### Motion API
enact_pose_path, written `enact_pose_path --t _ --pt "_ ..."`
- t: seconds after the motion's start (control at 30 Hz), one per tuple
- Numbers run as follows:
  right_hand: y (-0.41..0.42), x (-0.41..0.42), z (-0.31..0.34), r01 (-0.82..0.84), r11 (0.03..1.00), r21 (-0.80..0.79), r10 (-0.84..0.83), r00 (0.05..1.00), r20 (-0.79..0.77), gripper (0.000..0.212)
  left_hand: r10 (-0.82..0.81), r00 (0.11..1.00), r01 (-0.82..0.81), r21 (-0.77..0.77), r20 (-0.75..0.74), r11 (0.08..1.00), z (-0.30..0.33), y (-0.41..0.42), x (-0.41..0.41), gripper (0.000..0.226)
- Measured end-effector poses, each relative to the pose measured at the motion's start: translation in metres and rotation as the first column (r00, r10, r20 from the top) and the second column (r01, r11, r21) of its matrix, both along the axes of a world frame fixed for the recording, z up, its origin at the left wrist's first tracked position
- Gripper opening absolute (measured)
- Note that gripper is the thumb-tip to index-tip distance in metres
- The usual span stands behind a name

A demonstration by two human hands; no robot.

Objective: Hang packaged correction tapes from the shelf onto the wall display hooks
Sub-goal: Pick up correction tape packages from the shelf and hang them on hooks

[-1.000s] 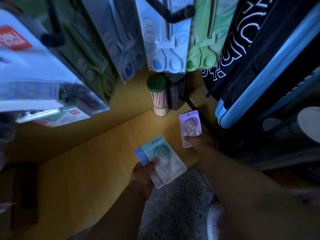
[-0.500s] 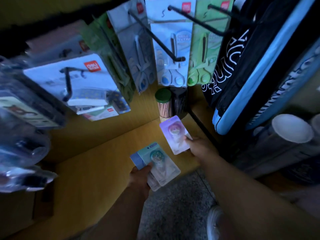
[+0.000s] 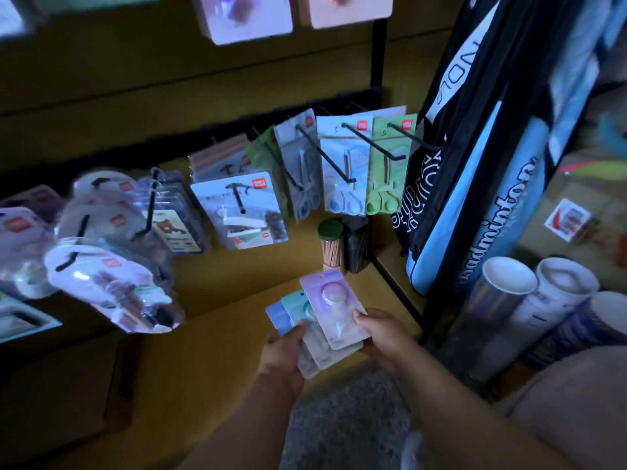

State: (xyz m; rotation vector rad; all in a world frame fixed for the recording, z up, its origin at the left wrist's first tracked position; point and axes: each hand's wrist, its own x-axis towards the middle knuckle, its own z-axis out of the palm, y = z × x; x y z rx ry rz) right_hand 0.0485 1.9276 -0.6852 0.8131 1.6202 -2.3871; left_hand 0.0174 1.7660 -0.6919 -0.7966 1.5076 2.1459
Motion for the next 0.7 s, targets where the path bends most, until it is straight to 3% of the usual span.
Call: enact_pose_path --t 0.23,0.3,0.47,0.57,0.7 --pt "0.005 0.015 0.037 0.042 0.986 0.164 -0.034 0.998 -0.053 0.017 -0.063 0.992 0.073 0.093 -0.109 0.993 0.041 0.012 0.018 0.05" --pt "0.005 0.021 0.048 0.054 0.98 0.191 -0.038 0.996 -0.086 0.018 -0.109 0.982 0.126 0.101 -0.155 0.987 0.056 0.015 0.026 0.044" --pt "0.008 0.037 0.067 0.075 0.975 0.211 -0.043 0.987 -0.156 0.018 -0.2 0.954 0.214 0.043 -0.225 0.976 0.082 0.02 0.039 0.041" --pt "0.009 0.046 0.08 0.1 0.978 0.18 -0.059 0.974 -0.221 0.026 -0.187 0.951 0.203 0.044 -0.245 0.978 0.097 0.023 0.047 0.048" --pt "0.014 0.054 0.106 0.141 0.969 0.205 -0.074 0.95 -0.304 0.02 -0.191 0.932 0.22 0.063 -0.307 0.973 0.121 0.027 0.059 0.069"
